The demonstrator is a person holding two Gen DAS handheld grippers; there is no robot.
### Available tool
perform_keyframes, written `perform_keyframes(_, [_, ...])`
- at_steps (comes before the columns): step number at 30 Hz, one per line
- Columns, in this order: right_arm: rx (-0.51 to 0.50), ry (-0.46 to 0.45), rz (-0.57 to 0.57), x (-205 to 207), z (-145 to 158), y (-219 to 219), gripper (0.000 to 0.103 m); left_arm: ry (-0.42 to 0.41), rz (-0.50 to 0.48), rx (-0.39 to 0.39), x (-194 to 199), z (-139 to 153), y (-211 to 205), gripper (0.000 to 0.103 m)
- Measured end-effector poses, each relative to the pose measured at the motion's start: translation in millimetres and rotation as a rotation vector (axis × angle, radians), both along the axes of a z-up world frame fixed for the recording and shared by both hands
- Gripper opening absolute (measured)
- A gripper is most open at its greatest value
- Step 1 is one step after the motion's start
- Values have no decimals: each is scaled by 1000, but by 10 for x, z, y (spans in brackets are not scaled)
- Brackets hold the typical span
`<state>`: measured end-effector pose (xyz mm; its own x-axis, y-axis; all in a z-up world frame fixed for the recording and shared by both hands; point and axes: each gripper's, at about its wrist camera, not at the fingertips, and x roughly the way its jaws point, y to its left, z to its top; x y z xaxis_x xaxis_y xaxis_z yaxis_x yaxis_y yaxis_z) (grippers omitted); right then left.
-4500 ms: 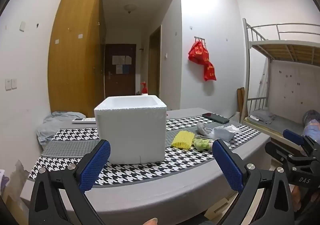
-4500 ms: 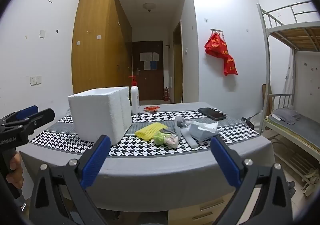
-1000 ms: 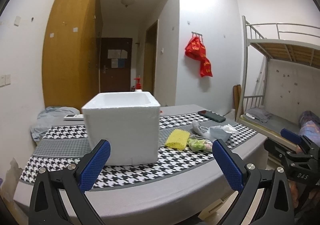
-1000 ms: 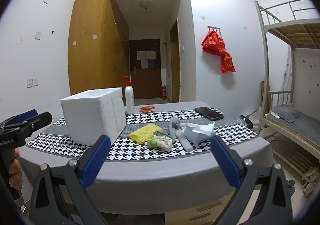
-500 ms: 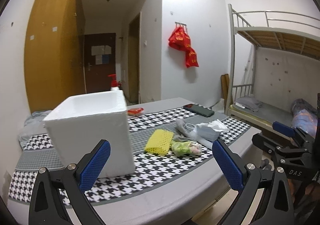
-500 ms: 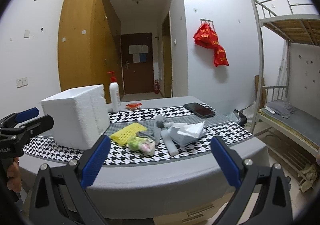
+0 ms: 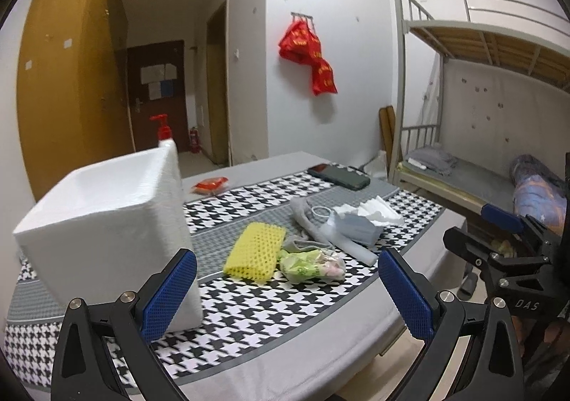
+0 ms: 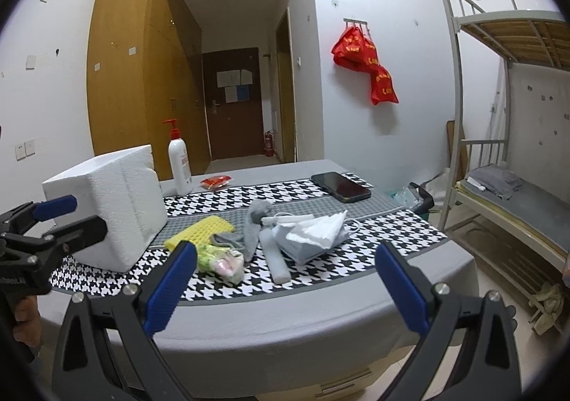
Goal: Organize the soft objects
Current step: 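Move the left tool toward the yellow foam net while the right tool approaches the white mask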
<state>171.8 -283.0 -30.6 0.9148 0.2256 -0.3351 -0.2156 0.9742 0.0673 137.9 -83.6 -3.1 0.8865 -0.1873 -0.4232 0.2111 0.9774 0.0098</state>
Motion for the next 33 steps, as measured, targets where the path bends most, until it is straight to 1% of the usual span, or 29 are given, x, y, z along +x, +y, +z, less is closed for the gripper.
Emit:
perform_keyframes(6, [17,20,-5,150,-66,-121,101,50,-15,16,264,-73,-135,102])
perform_keyframes(12, [34,44,-7,305,-108,-234,101,100,16,17,542,-144,-173,100])
perform_keyframes(18, [29,54,4,446,-131,-277,101,135,80,39,850,-212,-180,96])
perform_keyframes(20, [28,61,6,499,-142,-292,101,148,95,34,938,-236,-145,91])
perform_keyframes(22, [27,66,7,547,-157,-301,101,167,121,22,1033,-269,-96,90])
perform_keyframes(25, [28,78,11,622,-172,-309,101,190,136,20,1169,-309,-63,83])
perform_keyframes(33, [5,91,33,777,-189,-263,101,243,154,22,1392,-461,-5,83])
